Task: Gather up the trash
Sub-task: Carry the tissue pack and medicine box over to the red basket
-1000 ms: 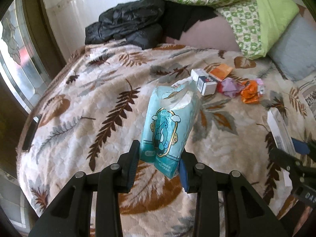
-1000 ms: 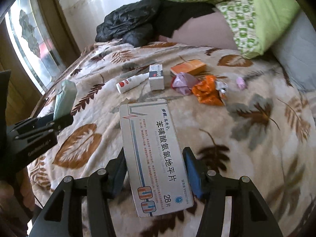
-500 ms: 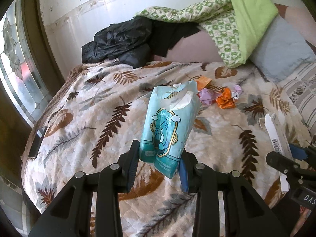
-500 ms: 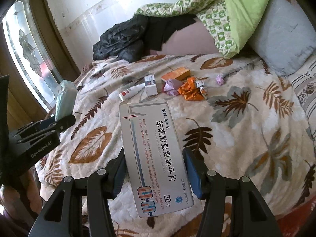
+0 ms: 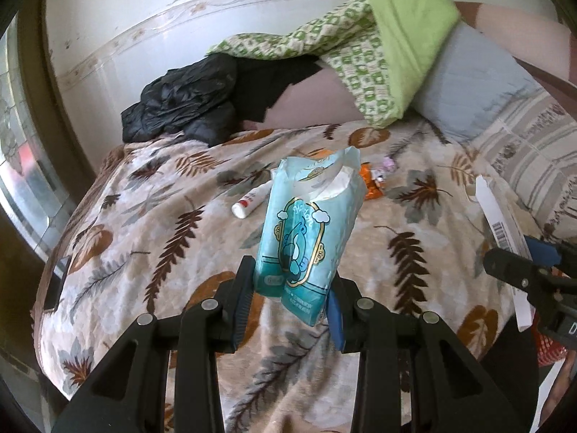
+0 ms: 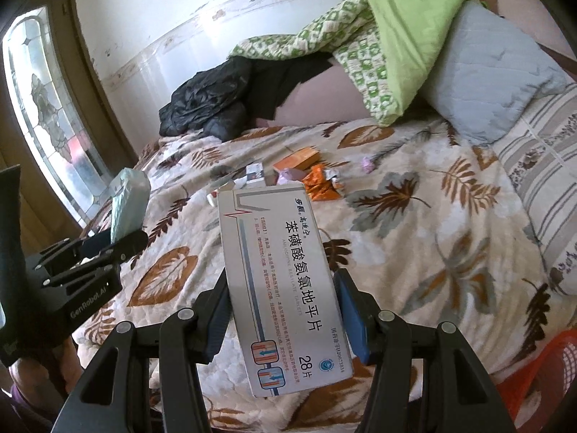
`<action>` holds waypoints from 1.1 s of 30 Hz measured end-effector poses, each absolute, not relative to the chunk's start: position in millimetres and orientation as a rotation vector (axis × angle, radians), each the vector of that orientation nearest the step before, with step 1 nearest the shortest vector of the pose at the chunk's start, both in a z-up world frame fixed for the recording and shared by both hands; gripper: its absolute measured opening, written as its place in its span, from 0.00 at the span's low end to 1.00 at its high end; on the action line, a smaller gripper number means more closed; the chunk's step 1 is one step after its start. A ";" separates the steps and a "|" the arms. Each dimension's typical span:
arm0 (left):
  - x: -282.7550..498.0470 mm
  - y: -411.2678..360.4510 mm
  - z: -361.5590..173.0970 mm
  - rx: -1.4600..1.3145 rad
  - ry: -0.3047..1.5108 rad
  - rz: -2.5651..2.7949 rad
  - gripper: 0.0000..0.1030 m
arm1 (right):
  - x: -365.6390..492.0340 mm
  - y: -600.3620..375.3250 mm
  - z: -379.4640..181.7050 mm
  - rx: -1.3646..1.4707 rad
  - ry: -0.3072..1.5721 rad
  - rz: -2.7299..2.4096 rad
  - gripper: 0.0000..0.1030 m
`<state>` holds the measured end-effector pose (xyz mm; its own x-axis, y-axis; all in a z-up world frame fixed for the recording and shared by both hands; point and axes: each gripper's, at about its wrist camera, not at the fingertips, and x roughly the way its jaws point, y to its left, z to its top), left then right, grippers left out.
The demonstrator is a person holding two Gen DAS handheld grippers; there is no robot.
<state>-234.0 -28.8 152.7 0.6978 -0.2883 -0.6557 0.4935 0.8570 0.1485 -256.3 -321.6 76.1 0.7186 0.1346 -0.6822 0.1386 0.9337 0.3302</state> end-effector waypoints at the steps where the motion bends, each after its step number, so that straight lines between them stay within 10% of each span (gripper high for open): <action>1: -235.8 -30.6 153.2 0.329 0.666 -0.451 0.34 | -258.6 -323.6 76.7 0.380 0.771 -0.008 0.57; 33: -299.0 -158.7 140.6 0.515 0.616 -0.782 0.34 | -349.4 -430.3 60.5 0.531 0.759 -0.296 0.57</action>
<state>-299.0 -158.7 140.6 0.5547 -0.4855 -0.6757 0.7706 0.6061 0.1970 -349.4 -430.3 60.5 0.6934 -0.0651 -0.7176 0.4377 0.8292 0.3477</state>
